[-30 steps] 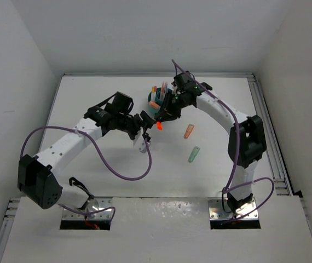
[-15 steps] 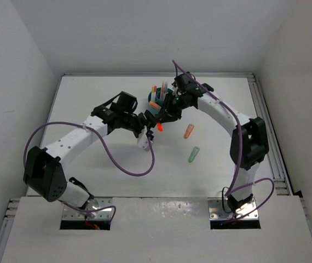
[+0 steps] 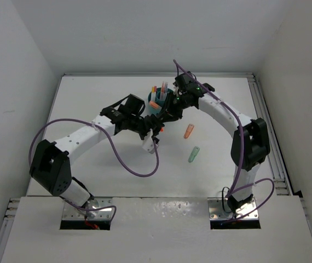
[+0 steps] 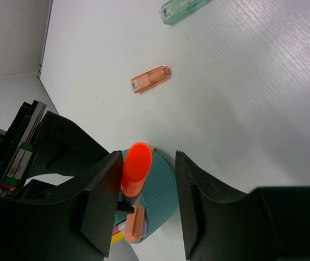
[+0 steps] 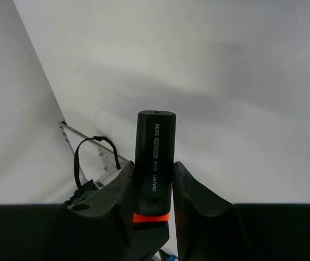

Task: Sort the stationery into containers
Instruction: Pick up the stationery from the center of the board, then place the stationery in the storage box.

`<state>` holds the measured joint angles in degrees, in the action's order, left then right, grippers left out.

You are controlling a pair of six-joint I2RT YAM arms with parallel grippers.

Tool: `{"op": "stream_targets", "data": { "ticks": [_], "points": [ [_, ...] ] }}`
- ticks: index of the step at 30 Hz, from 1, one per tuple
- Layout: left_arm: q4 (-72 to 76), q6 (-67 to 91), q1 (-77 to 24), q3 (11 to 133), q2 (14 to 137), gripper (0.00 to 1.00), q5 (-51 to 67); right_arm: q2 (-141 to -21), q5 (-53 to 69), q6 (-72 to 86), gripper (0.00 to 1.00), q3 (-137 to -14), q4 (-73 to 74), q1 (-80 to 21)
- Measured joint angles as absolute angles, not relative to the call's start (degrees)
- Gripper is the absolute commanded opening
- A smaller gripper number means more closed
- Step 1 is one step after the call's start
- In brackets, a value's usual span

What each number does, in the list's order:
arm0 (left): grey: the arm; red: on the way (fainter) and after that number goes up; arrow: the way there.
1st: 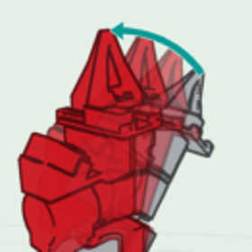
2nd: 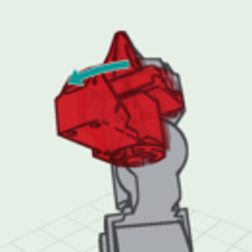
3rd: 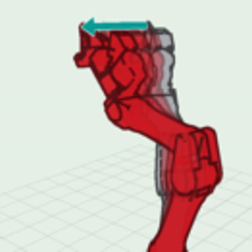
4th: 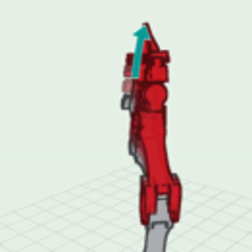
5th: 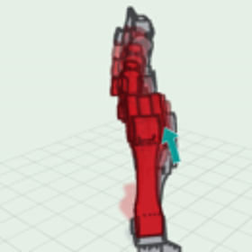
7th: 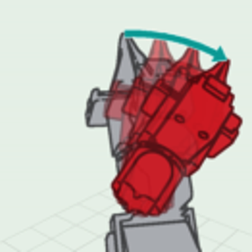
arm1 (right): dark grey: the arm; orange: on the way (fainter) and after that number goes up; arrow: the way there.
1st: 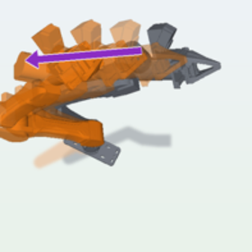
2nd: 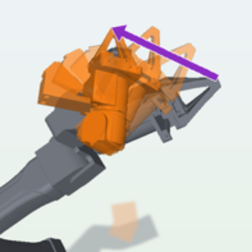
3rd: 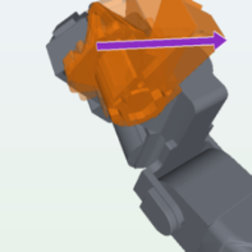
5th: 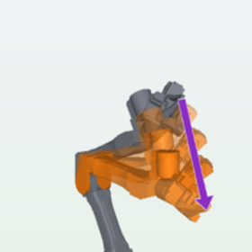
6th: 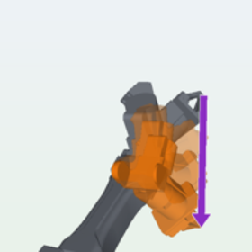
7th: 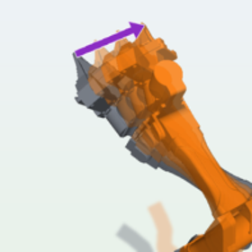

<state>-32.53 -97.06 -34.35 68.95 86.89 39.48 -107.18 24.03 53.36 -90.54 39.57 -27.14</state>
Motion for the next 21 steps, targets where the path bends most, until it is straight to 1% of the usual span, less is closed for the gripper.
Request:
{"op": "stream_targets", "data": {
  "ticks": [1, 3, 4, 6, 7, 9, 10, 11, 12, 13, 15, 16, 18, 19, 21],
  "points": [
    [-32.38, -97.03, -34.57, 69.06, 87.07, 0.44, 39.20, -107.18, 23.90, 53.39, 0.00, -90.54, 39.66, -27.14],
    [-31.99, -96.95, -34.89, 69.34, 87.33, 0.39, 38.70, -107.18, 23.55, 53.41, 0.00, -90.54, 39.81, -27.14],
    [-31.94, -96.90, -34.98, 69.49, 87.35, 0.34, 38.44, -107.18, 23.51, 53.43, 0.00, -90.54, 39.81, -27.14],
    [-31.38, -96.55, -35.18, 69.71, 87.35, 0.28, 38.02, -107.18, 23.46, 53.60, 0.00, -90.54, 39.79, -27.14],
    [-30.79, -96.53, -35.29, 69.71, 87.35, 0.22, 38.00, -107.18, 23.35, 53.60, 0.00, -90.54, 39.77, -27.14],
    [-29.67, -95.74, -35.38, 69.78, 87.35, 0.14, 37.87, -107.18, 23.09, 53.58, 0.00, -90.54, 39.72, -27.14],
    [-29.43, -95.22, -35.42, 69.78, 87.35, 0.05, 37.82, -107.18, 23.05, 53.58, 0.12, -90.54, 39.57, -27.14],
    [-28.82, -94.39, -35.44, 69.73, 87.35, 0.01, 37.69, -107.18, 23.07, 53.56, 0.26, -90.54, 39.40, -27.14],
    [-28.03, -93.67, -35.44, 69.58, 87.35, 0.00, 37.67, -107.18, 23.14, 53.56, 0.36, -90.54, 39.20, -27.14],
    [-26.98, -92.71, -35.44, 69.30, 87.35, 0.00, 37.67, -107.18, 23.16, 53.54, 0.52, -90.54, 39.05, -27.11],
    [-24.49, -90.28, -35.40, 68.55, 87.20, 0.00, 37.76, -107.13, 23.59, 53.41, 0.64, -90.50, 38.65, -26.63],
    [-23.33, -88.23, -35.18, 68.29, 87.11, 0.00, 37.89, -107.09, 23.99, 52.99, 0.67, -90.48, 38.35, -26.09],
    [-20.88, -83.00, -34.85, 68.27, 86.87, 0.00, 38.48, -106.67, 24.60, 52.01, 0.68, -90.48, 37.65, -25.15],
    [-19.51, -80.51, -34.65, 68.29, 86.63, 0.00, 38.83, -106.30, 24.86, 51.00, 0.68, -90.48, 37.28, -24.16],
    [-16.12, -71.85, -33.54, 68.34, 85.78, 0.00, 39.75, -105.36, 25.12, 49.06, 0.63, -90.70, 36.18, -21.30]
  ]
}}
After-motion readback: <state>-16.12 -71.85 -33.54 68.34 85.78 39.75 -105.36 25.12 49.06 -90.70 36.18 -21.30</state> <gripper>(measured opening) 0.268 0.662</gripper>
